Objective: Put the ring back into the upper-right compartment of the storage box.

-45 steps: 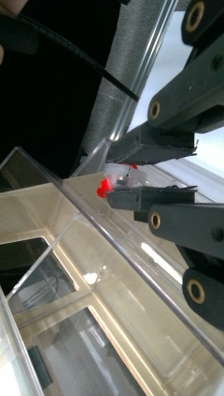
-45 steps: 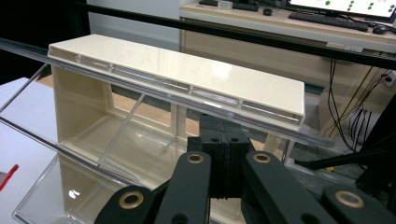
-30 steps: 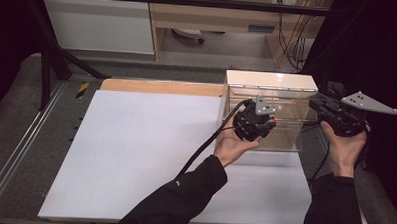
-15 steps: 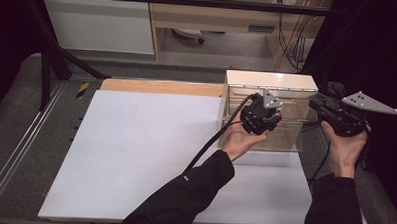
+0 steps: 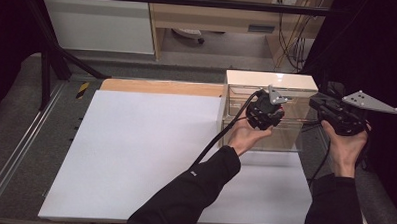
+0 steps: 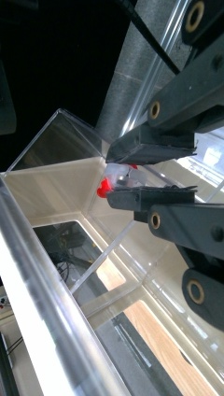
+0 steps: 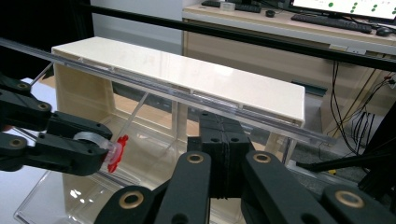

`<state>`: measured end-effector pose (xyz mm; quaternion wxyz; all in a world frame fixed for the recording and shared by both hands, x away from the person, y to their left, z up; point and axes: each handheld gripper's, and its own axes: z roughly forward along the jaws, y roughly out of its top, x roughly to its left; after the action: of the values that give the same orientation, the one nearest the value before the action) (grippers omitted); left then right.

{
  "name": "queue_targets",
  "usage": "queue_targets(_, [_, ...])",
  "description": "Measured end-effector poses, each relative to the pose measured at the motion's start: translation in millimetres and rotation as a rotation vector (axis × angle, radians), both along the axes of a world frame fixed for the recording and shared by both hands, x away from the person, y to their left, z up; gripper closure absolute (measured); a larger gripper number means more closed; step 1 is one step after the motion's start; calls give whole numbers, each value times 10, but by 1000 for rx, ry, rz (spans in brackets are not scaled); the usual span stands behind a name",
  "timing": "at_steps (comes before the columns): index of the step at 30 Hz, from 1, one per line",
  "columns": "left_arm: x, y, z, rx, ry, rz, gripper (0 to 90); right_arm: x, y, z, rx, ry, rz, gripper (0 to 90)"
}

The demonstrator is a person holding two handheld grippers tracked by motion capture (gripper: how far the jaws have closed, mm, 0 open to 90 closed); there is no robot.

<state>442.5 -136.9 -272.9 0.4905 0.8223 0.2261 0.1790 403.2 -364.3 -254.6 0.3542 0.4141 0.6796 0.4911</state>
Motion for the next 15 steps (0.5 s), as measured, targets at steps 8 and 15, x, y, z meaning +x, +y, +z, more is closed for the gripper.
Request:
queue_targets(8, [68,-72,-28,14,-9,11,767,-8,-8,2,3,0,2,900])
queue_targets(15, [96,-145,-74,27,-9,3,765,-21,-23,6,4,-5,3,900])
